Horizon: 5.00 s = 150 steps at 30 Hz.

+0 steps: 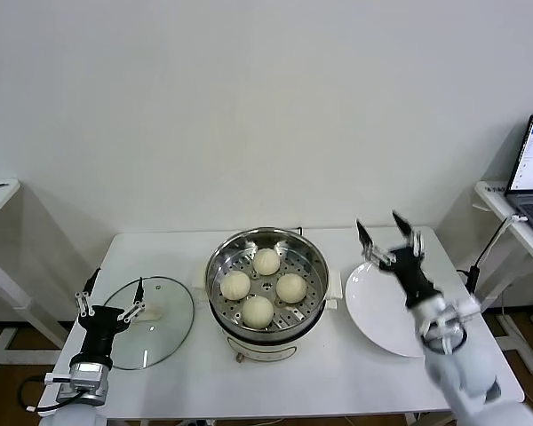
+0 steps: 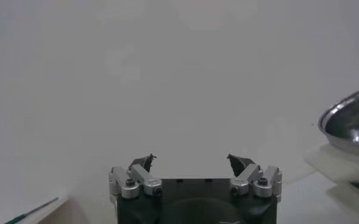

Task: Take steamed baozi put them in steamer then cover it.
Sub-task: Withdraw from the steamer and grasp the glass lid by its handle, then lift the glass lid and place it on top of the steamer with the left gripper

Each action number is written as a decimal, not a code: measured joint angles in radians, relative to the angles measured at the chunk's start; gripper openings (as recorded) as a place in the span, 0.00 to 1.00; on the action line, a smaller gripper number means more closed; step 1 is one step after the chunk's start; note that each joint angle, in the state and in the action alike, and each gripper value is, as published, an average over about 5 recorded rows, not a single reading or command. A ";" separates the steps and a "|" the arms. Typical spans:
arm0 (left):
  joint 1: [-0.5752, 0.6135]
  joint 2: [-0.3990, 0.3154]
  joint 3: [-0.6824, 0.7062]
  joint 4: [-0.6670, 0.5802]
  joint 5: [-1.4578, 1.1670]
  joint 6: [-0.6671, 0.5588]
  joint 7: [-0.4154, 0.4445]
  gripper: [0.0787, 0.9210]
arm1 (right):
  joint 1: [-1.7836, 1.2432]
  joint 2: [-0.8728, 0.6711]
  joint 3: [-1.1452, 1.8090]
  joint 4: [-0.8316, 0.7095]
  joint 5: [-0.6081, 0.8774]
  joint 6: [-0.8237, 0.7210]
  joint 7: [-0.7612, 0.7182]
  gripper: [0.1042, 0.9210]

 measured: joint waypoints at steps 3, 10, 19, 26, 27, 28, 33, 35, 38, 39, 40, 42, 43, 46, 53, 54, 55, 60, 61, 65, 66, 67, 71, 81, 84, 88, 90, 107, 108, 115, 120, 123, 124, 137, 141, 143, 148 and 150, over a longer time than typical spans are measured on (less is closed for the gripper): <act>0.010 0.007 0.002 0.022 0.051 -0.029 -0.012 0.88 | -0.056 0.063 0.020 0.010 -0.027 0.035 0.018 0.88; 0.030 0.031 -0.003 0.110 0.296 -0.140 -0.098 0.88 | -0.126 0.164 0.043 0.011 -0.075 0.089 0.046 0.88; 0.023 0.057 -0.010 0.268 0.718 -0.247 -0.286 0.88 | -0.156 0.220 0.049 -0.014 -0.104 0.120 0.064 0.88; 0.001 0.061 -0.009 0.374 0.939 -0.264 -0.373 0.88 | -0.164 0.243 0.055 -0.024 -0.112 0.130 0.069 0.88; -0.003 0.062 -0.008 0.386 0.960 -0.265 -0.381 0.88 | -0.165 0.246 0.054 -0.026 -0.114 0.132 0.069 0.88; -0.007 0.062 -0.008 0.397 0.980 -0.266 -0.388 0.88 | -0.166 0.248 0.054 -0.028 -0.116 0.134 0.069 0.88; -0.030 0.063 -0.010 0.446 1.051 -0.266 -0.414 0.88 | -0.174 0.254 0.051 -0.032 -0.125 0.141 0.069 0.88; -0.041 0.063 -0.011 0.463 1.071 -0.264 -0.420 0.88 | -0.175 0.256 0.052 -0.032 -0.128 0.142 0.070 0.88; -0.058 0.063 -0.012 0.484 1.094 -0.258 -0.426 0.88 | -0.178 0.258 0.052 -0.032 -0.132 0.144 0.070 0.88; -0.064 0.063 -0.011 0.490 1.101 -0.256 -0.427 0.88 | -0.179 0.259 0.052 -0.032 -0.134 0.145 0.070 0.88; -0.069 0.063 -0.011 0.495 1.106 -0.254 -0.427 0.88 | -0.180 0.259 0.051 -0.032 -0.135 0.146 0.070 0.88; -0.081 0.061 -0.009 0.505 1.117 -0.248 -0.428 0.88 | -0.182 0.260 0.049 -0.033 -0.138 0.148 0.070 0.88; -0.088 0.060 -0.009 0.510 1.121 -0.245 -0.428 0.88 | -0.183 0.261 0.049 -0.033 -0.139 0.149 0.070 0.88; -0.108 0.060 -0.006 0.526 1.134 -0.234 -0.428 0.88 | -0.184 0.262 0.048 -0.035 -0.143 0.151 0.070 0.88; -0.155 0.058 -0.001 0.558 1.153 -0.212 -0.423 0.88 | -0.187 0.265 0.049 -0.043 -0.155 0.159 0.071 0.88; -0.162 0.057 0.000 0.562 1.155 -0.209 -0.422 0.88 | -0.188 0.265 0.049 -0.043 -0.157 0.160 0.071 0.88; -0.168 0.057 0.002 0.567 1.158 -0.207 -0.421 0.88 | -0.188 0.265 0.049 -0.044 -0.159 0.160 0.071 0.88; -0.201 0.051 0.009 0.590 1.170 -0.198 -0.415 0.88 | -0.189 0.266 0.049 -0.047 -0.166 0.163 0.071 0.88; -0.208 0.050 0.010 0.594 1.172 -0.197 -0.414 0.88 | -0.190 0.267 0.049 -0.048 -0.168 0.164 0.071 0.88; -0.233 0.047 0.013 0.611 1.176 -0.191 -0.413 0.88 | -0.190 0.267 0.049 -0.052 -0.173 0.166 0.071 0.88; -0.239 0.047 0.014 0.615 1.177 -0.190 -0.412 0.88 | -0.190 0.267 0.049 -0.054 -0.174 0.167 0.071 0.88; -0.245 0.046 0.014 0.619 1.178 -0.188 -0.412 0.88 | -0.190 0.267 0.049 -0.055 -0.175 0.168 0.071 0.88; -0.268 0.043 0.015 0.636 1.181 -0.182 -0.412 0.88 | -0.190 0.266 0.049 -0.059 -0.178 0.172 0.071 0.88; -0.299 0.042 0.017 0.682 1.194 -0.177 -0.422 0.60 | -0.185 0.264 0.042 -0.071 -0.183 0.179 0.068 0.88; -0.304 0.041 0.018 0.694 1.199 -0.181 -0.426 0.50 | -0.182 0.264 0.040 -0.075 -0.184 0.181 0.068 0.88; -0.308 0.040 0.017 0.704 1.205 -0.186 -0.431 0.35 | -0.180 0.265 0.038 -0.080 -0.185 0.186 0.069 0.88; -0.306 0.039 0.014 0.703 1.207 -0.186 -0.435 0.29 | -0.180 0.265 0.038 -0.081 -0.186 0.187 0.069 0.88; -0.186 0.067 -0.043 0.437 1.156 -0.137 -0.415 0.13 | -0.172 0.260 0.037 -0.073 -0.183 0.190 0.071 0.88; -0.173 0.074 -0.047 0.407 1.145 -0.128 -0.407 0.13 | -0.171 0.260 0.037 -0.072 -0.183 0.190 0.071 0.88; -0.092 0.142 -0.046 0.172 1.045 -0.025 -0.297 0.13 | -0.165 0.258 0.036 -0.064 -0.181 0.190 0.072 0.88; -0.069 0.208 0.006 0.000 0.988 0.104 -0.169 0.13 | -0.162 0.258 0.041 -0.065 -0.180 0.189 0.072 0.88; -0.074 0.247 0.068 -0.083 0.973 0.195 -0.091 0.13 | -0.159 0.260 0.045 -0.069 -0.180 0.190 0.072 0.88; -0.078 0.257 0.093 -0.105 0.971 0.225 -0.066 0.13 | -0.157 0.261 0.047 -0.072 -0.180 0.190 0.071 0.88; -0.256 0.300 0.491 -0.208 1.071 0.543 0.170 0.13 | -0.146 0.280 0.068 -0.102 -0.190 0.190 0.069 0.88; -0.320 0.284 0.597 -0.192 1.115 0.604 0.209 0.13 | -0.147 0.285 0.072 -0.107 -0.194 0.190 0.069 0.88; -0.348 0.271 0.645 -0.179 1.137 0.628 0.225 0.13 | -0.147 0.287 0.073 -0.110 -0.197 0.190 0.069 0.88; -0.406 0.228 0.747 -0.138 1.193 0.671 0.257 0.13 | -0.148 0.291 0.074 -0.114 -0.202 0.190 0.069 0.88; -0.424 0.208 0.781 -0.118 1.215 0.685 0.265 0.13 | -0.148 0.293 0.074 -0.116 -0.205 0.190 0.069 0.88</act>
